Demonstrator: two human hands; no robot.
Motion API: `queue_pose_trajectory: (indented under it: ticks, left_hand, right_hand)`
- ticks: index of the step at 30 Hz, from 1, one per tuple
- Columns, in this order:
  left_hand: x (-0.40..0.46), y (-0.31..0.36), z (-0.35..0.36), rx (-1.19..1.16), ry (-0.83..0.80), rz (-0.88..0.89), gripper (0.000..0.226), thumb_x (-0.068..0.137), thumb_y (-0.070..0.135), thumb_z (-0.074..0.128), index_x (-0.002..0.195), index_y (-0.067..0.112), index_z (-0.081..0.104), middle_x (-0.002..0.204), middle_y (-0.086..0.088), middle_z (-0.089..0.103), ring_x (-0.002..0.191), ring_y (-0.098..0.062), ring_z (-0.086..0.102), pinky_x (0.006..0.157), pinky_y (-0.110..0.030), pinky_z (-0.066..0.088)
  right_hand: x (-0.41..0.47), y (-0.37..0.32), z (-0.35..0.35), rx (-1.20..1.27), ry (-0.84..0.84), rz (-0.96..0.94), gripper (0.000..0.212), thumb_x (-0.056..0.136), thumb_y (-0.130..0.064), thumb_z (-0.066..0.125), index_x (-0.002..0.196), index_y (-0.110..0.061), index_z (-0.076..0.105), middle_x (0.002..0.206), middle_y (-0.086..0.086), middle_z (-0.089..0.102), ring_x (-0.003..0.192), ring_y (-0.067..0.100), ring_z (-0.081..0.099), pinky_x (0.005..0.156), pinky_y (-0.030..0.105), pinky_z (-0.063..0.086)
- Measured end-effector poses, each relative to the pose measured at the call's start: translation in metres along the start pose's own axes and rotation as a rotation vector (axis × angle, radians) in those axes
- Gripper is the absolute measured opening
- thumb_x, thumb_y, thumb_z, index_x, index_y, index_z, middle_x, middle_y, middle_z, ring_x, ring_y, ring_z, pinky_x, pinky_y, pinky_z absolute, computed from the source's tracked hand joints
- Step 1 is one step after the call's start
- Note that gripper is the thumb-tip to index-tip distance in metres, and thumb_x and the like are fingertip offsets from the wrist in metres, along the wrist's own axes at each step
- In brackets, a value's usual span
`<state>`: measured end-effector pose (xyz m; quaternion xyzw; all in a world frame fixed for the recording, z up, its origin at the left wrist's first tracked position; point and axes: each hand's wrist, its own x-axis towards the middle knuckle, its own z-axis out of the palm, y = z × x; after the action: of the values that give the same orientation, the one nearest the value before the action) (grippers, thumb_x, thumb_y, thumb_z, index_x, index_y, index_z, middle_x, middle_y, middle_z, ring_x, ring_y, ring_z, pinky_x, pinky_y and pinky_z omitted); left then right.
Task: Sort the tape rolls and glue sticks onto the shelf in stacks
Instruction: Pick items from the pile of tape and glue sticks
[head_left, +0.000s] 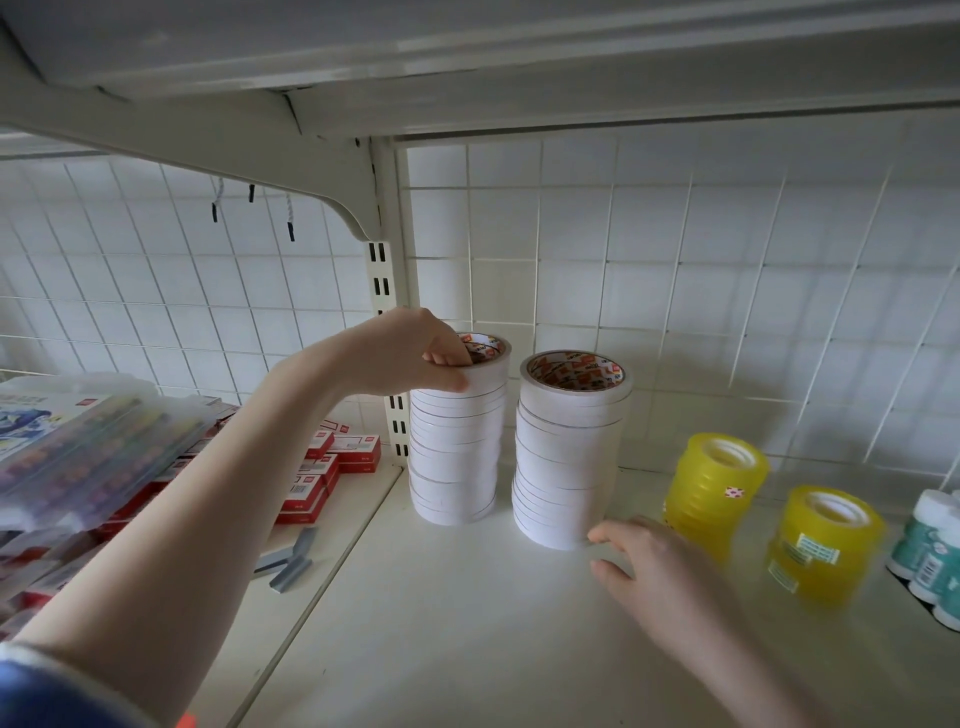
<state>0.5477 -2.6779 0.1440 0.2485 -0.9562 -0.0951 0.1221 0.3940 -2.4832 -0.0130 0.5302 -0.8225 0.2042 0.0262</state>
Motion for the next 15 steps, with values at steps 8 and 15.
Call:
queue_pose_trajectory:
  ticks: [8,15]
  left_hand:
    - [0.0056,-0.0024,-0.0043,0.031,-0.054,0.017,0.016,0.086,0.023,0.065,0.100,0.018,0.069,0.086,0.010,0.063,0.079,-0.003,0.057,0.073,-0.009,0.041]
    - [0.0096,-0.0027,-0.0065,0.045,-0.104,0.013,0.016,0.085,0.026,0.065,0.099,0.019,0.068,0.085,0.015,0.061,0.083,-0.006,0.058,0.080,-0.020,0.045]
  right_hand:
    - [0.0012,0.0027,-0.0001,0.011,-0.013,0.014,0.029,0.093,-0.032,0.051,0.122,-0.033,0.054,0.124,-0.012,0.055,0.114,0.008,0.050,0.086,0.020,0.038]
    - [0.0013,0.0033,0.0006,0.012,-0.018,0.027,0.029,0.093,-0.031,0.052,0.121,-0.033,0.055,0.121,-0.011,0.056,0.111,0.009,0.052,0.085,0.022,0.042]
